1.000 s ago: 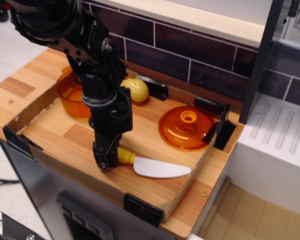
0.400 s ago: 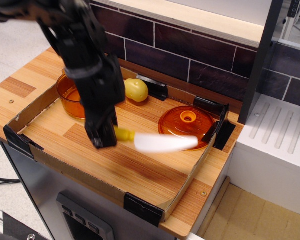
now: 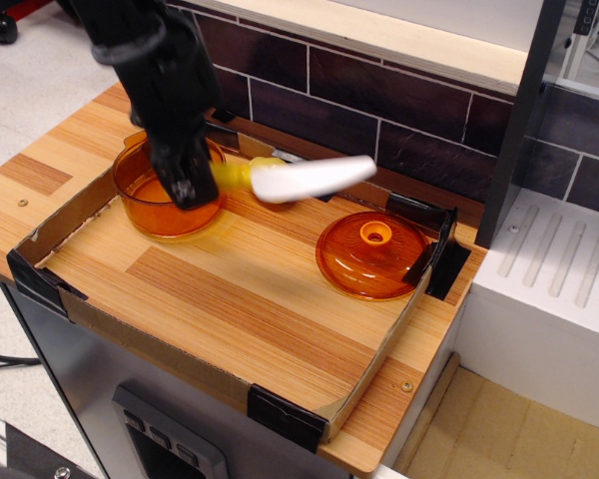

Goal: Put knife in pot

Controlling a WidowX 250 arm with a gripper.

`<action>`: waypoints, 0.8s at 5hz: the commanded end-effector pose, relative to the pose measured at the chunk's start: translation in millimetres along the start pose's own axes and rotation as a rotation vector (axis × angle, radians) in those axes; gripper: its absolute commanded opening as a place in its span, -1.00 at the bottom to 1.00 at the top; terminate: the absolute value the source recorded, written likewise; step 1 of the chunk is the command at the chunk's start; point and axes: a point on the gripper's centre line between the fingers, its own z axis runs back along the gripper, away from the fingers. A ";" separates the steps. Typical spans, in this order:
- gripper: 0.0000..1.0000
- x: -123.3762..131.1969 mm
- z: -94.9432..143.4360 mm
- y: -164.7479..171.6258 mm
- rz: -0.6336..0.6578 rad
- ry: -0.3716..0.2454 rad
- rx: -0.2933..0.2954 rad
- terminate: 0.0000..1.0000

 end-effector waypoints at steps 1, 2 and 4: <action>-1.00 -9.0 -4.6 63.7 0.132 0.036 0.088 -1.00; -1.00 -20.4 -19.8 69.6 0.124 0.092 0.093 -1.00; 1.00 -32.5 -29.5 68.4 0.105 0.162 0.061 -1.00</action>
